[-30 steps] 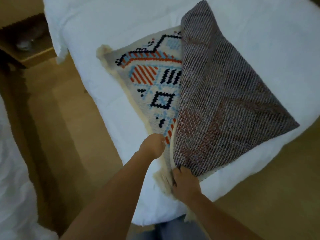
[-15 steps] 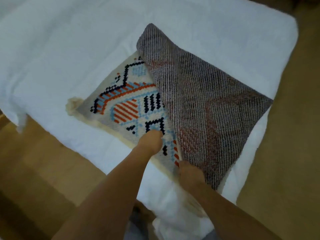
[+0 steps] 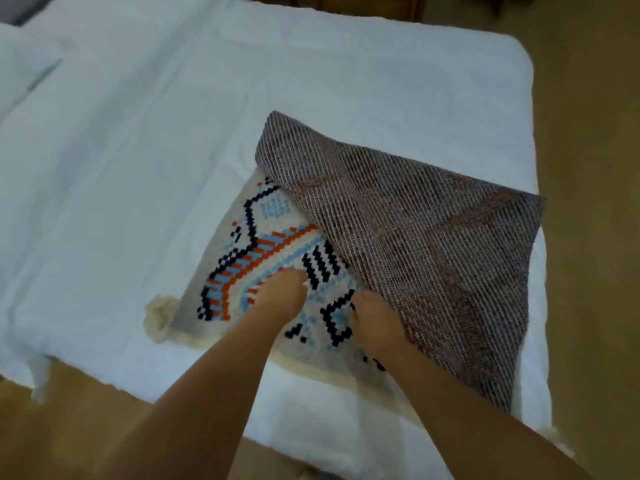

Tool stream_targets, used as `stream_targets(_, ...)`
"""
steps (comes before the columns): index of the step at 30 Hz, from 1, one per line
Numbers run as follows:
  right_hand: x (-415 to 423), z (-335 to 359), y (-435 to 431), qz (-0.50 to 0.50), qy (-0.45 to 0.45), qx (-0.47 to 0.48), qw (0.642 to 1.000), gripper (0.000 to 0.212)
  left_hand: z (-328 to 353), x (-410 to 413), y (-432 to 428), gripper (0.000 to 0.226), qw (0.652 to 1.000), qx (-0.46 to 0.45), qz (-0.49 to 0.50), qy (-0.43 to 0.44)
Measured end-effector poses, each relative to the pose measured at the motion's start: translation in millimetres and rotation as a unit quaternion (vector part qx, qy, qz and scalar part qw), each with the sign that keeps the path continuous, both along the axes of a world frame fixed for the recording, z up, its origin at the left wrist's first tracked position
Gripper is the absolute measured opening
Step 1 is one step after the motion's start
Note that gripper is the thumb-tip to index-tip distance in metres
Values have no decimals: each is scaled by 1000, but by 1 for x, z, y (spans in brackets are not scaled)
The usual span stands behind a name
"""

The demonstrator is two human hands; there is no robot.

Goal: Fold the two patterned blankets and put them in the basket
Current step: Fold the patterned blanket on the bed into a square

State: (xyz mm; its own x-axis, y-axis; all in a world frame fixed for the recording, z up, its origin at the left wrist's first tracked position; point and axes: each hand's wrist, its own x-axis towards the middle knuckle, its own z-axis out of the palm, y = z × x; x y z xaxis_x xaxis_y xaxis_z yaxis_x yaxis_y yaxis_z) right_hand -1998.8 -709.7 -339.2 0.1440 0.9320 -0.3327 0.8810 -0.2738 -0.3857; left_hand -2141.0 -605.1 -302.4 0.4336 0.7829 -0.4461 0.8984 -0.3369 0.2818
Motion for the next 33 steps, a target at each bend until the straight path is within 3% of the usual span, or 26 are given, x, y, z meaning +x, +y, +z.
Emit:
stream_targets(10,-12,0,127,26,32,53,998,24,1,-5,127,30,999,31,29,13)
stream_targets(16,-29,-8,202,27,19,62,998,20,-28,-12,206,29,995,62,29,70)
stream_targets(19,-41,-14,243,12,9,72,997,20,-41,-14,240,31,997,45,24,62)
stream_targets(23,-54,-24,293,-10,-19,80,997,17,-60,-10,287,34,996,-1,85,-33)
stream_targets(27,-52,-37,321,-52,-73,73,993,35,-73,-1,325,52,986,-73,146,-25)
stream_targets(30,-42,-44,330,-74,-115,52,989,44,-76,7,338,34,995,-29,80,-56)
stream_targets(33,-30,-45,337,-70,-140,33,987,34,-73,21,343,15,987,67,-39,-139)
